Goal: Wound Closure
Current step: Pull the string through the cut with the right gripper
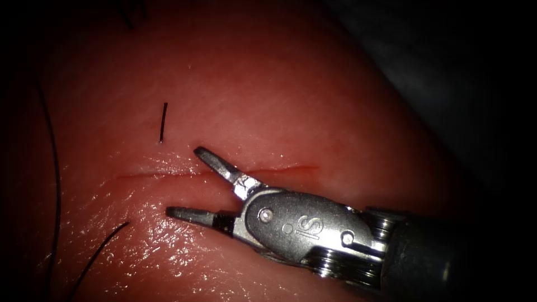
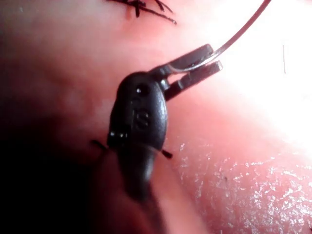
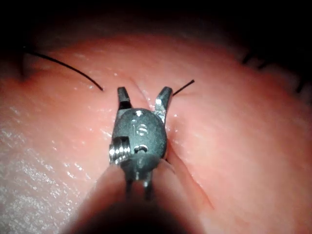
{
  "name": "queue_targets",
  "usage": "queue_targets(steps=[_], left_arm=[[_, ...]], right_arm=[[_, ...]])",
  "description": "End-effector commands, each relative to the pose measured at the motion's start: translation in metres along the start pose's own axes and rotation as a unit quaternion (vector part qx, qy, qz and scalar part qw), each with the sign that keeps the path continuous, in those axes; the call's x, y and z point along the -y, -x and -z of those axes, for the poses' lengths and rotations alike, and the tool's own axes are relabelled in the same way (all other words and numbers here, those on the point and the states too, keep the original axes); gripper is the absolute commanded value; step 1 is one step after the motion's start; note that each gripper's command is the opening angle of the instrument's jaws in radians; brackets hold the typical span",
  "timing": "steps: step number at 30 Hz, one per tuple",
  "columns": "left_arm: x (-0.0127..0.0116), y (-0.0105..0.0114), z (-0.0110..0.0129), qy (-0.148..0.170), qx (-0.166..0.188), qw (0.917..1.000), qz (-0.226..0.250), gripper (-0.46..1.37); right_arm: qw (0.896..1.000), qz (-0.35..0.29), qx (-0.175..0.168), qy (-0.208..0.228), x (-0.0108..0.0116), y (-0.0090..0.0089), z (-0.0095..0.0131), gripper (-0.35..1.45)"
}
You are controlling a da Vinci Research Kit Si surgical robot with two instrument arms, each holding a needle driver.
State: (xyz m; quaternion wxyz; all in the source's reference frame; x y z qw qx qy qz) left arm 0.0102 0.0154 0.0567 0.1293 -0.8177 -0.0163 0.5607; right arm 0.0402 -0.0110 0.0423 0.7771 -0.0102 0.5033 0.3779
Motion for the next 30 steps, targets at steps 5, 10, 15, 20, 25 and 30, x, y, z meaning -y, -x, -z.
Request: queue_targets(steps=[5,10,15,20,25,30], left_arm=[[0.0000,0.0000,0.0000,0.004,0.000,1.0000,0.000,-0.35],[0.0000,0.0000,0.0000,0.004,-0.001,1.0000,0.000,-0.35],[0.0000,0.0000,0.0000,0.005,-0.001,1.0000,0.001,-0.35],[0.0000,0.0000,0.0000,0.005,-0.002,1.0000,0.001,-0.35],[0.0000,0.0000,-0.0001,0.005,-0.002,1.0000,0.001,-0.35],[0.0000,0.0001,-0.0003,0.006,-0.002,1.0000,0.001,-0.35]], right_arm=[[0.998,-0.064,0.004,0.025,-0.0002,-0.0002,-0.0005,1.01],[0.992,-0.115,0.004,0.044,-0.0008,-0.0002,-0.0009,1.02],[0.984,-0.170,-0.001,0.059,-0.0011,-0.0002,-0.0014,1.02],[0.972,-0.222,-0.007,0.070,-0.0015,-0.0003,-0.0021,1.02],[0.962,-0.262,-0.016,0.077,-0.0019,-0.0004,-0.0029,1.03],[0.954,-0.284,-0.012,0.094,-0.0026,-0.0002,-0.0040,1.04]])
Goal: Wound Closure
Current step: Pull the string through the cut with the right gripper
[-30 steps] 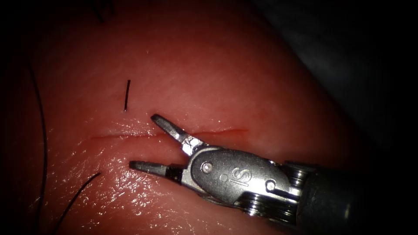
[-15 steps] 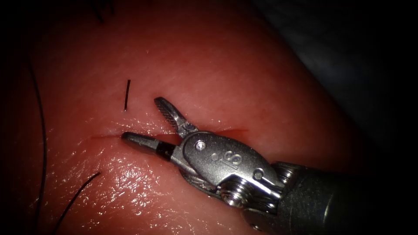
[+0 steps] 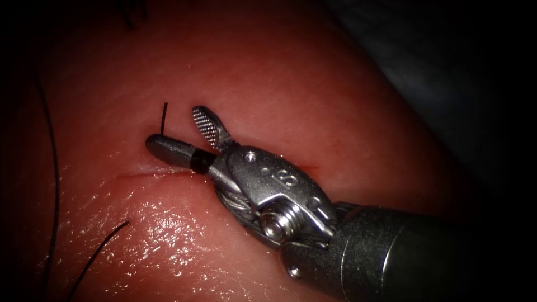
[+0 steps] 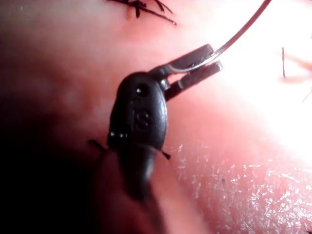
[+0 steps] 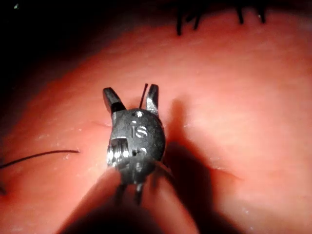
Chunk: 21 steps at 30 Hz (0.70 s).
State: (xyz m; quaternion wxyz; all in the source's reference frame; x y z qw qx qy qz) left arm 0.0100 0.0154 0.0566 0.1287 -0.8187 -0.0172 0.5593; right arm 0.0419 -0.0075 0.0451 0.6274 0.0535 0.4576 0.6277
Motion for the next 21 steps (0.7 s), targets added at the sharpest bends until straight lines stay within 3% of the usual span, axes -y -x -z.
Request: queue_targets(steps=[1,21], left_arm=[[0.0000,0.0002,-0.0001,0.004,0.002,1.0000,-0.001,-0.35],[-0.0002,0.0008,-0.0007,0.006,0.011,0.9999,-0.008,-0.35]], right_arm=[[1.000,-0.004,0.006,0.005,-0.0001,0.0000,-0.0003,1.04],[0.998,-0.042,0.013,0.038,-0.0028,0.0025,-0.0041,0.95]])
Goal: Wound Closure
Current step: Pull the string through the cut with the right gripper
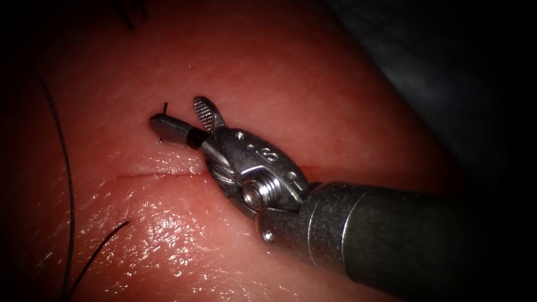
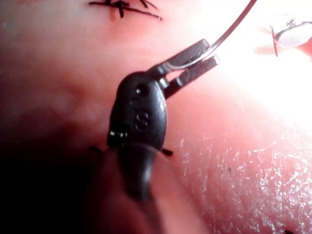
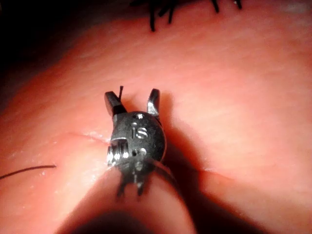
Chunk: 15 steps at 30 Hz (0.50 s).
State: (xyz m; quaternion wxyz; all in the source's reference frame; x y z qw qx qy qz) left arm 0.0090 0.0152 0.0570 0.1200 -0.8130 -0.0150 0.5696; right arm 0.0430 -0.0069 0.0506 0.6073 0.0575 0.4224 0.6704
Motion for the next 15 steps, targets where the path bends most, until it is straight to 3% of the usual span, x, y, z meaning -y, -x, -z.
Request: queue_targets(steps=[1,15], left_arm=[[0.0000,0.0000,0.0000,0.001,0.000,1.0000,0.000,-0.35],[0.0000,0.0000,0.0000,0.001,0.001,1.0000,-0.001,-0.35]], right_arm=[[1.000,0.001,0.000,-0.001,0.0000,0.0001,-0.0002,0.93],[1.000,0.000,0.001,-0.009,0.0012,0.0010,-0.0011,0.88]])
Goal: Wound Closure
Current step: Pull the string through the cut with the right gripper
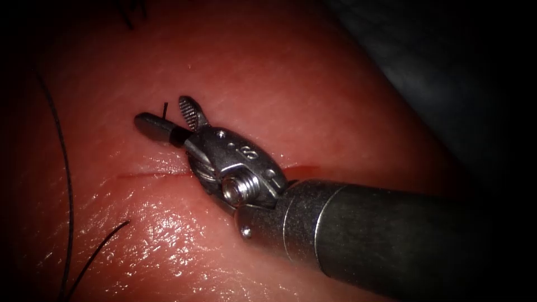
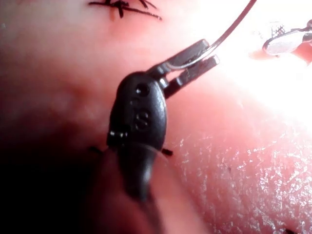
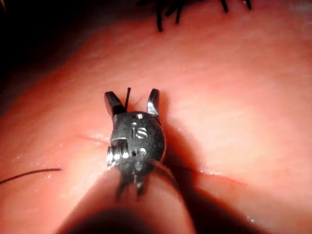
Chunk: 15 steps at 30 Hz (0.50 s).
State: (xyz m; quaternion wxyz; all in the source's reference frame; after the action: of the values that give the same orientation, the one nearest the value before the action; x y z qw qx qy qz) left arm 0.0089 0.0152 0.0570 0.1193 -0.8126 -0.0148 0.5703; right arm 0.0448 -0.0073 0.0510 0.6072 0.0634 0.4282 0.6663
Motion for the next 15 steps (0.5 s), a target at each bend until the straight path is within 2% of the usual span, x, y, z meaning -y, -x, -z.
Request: queue_targets(steps=[1,2,4,9,10,13,15], left_arm=[[0.0000,0.0000,0.0000,0.001,0.000,1.0000,0.000,-0.35],[0.0000,0.0000,0.0000,0.001,0.000,1.0000,0.000,-0.35],[0.0000,0.0000,0.0000,0.001,0.000,1.0000,0.000,-0.35],[0.0000,0.0000,0.0000,0.001,0.000,1.0000,0.000,-0.35],[0.0000,0.0000,0.0000,0.001,0.000,1.0000,0.000,-0.35],[0.0000,0.0000,0.0000,0.001,0.000,1.0000,0.000,-0.35],[0.0000,0.0000,0.0000,0.001,0.000,1.0000,0.000,-0.35]], right_arm=[[1.000,-0.003,0.000,0.000,0.0000,0.0001,0.0000,0.84],[1.000,-0.003,0.001,0.000,0.0000,0.0001,0.0001,0.78],[1.000,-0.006,0.007,0.001,0.0001,0.0002,0.0001,0.55],[1.000,-0.012,0.008,0.001,0.0002,0.0003,0.0002,0.32],[1.000,-0.012,0.008,0.001,0.0002,0.0004,0.0003,0.21],[1.000,-0.012,0.008,0.001,0.0003,0.0004,0.0003,0.18],[1.000,-0.012,0.008,0.002,0.0004,0.0004,0.0002,0.30]])
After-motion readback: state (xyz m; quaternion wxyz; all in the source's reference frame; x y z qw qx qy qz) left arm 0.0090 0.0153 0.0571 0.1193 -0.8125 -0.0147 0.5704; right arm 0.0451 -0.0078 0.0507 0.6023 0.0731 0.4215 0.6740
